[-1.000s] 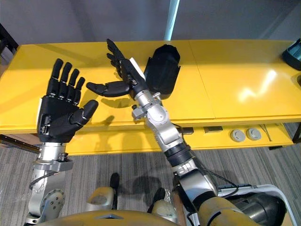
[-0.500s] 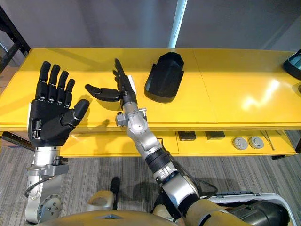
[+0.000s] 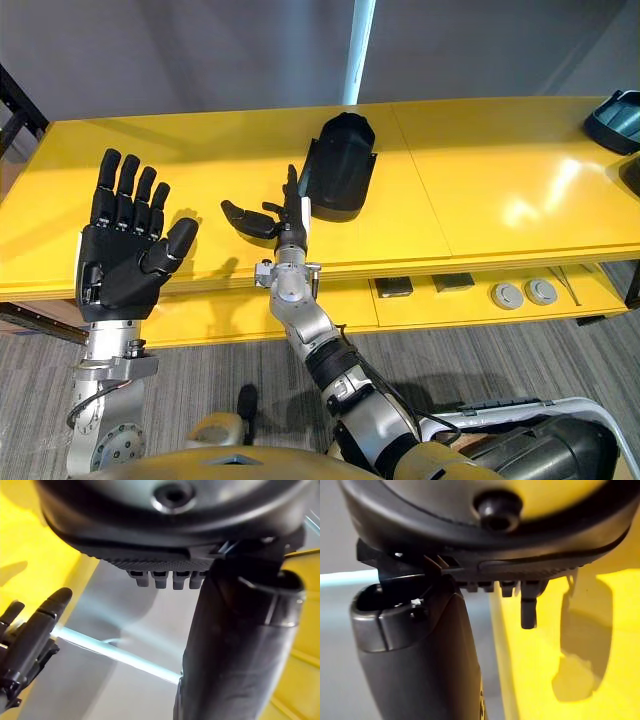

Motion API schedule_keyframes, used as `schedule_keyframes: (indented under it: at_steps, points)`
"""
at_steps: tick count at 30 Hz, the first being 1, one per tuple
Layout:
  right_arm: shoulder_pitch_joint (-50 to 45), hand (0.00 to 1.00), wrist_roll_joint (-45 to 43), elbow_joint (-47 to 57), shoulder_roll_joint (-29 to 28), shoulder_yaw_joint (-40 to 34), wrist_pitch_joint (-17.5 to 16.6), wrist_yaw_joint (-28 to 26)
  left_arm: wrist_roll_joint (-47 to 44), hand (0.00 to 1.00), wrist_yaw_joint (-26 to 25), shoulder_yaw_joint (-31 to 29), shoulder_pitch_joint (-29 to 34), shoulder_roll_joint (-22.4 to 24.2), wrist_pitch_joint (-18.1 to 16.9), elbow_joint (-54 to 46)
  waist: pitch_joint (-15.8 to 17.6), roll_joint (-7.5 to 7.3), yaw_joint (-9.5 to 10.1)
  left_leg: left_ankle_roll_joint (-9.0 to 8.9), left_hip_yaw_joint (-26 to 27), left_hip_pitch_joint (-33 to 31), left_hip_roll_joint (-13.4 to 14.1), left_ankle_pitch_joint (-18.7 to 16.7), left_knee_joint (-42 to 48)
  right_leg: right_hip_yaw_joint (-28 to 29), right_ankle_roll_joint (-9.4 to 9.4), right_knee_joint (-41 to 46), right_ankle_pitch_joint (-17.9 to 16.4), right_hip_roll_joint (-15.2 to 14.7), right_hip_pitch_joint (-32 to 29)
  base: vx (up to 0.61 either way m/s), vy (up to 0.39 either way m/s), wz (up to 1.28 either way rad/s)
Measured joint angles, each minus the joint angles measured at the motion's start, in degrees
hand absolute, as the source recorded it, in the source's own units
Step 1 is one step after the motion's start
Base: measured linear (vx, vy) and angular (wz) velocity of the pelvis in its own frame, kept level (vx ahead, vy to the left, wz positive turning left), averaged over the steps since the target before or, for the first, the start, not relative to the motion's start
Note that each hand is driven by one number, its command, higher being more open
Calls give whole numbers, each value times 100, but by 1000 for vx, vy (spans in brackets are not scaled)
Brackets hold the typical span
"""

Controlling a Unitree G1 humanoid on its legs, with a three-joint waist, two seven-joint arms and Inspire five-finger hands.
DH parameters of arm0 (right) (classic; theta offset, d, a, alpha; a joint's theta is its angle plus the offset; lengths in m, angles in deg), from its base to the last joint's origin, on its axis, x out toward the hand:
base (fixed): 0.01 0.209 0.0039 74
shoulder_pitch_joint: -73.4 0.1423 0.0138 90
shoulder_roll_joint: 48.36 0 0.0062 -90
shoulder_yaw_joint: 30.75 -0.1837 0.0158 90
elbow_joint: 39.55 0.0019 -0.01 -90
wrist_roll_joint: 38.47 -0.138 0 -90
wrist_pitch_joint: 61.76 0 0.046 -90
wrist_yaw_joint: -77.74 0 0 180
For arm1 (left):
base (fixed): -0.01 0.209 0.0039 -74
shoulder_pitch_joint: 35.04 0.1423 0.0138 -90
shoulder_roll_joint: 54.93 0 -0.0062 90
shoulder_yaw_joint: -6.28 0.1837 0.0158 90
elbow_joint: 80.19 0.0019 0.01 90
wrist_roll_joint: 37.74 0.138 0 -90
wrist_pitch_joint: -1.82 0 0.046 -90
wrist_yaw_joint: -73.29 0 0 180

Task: Walk over and take three plastic housings, then place them on the shelf

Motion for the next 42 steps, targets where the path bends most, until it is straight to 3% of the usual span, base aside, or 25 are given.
schedule_keyframes:
  at_steps: [18,42]
  points:
    - [-410,100,192,268,7,-275,-107,-10,16,100,101,272,1,4,-11,38,-115,54,-173,7,168,-11,8,6,-7,161,28,66,18,-11,-140,-13,-5,-4]
    - [-863,100,169,443,83,-328,-102,-249,16,100,306,603,-63,-11,35,38,-414,14,-316,25,250,47,13,-13,-15,252,69,-22,53,-15,-92,-4,-2,-1]
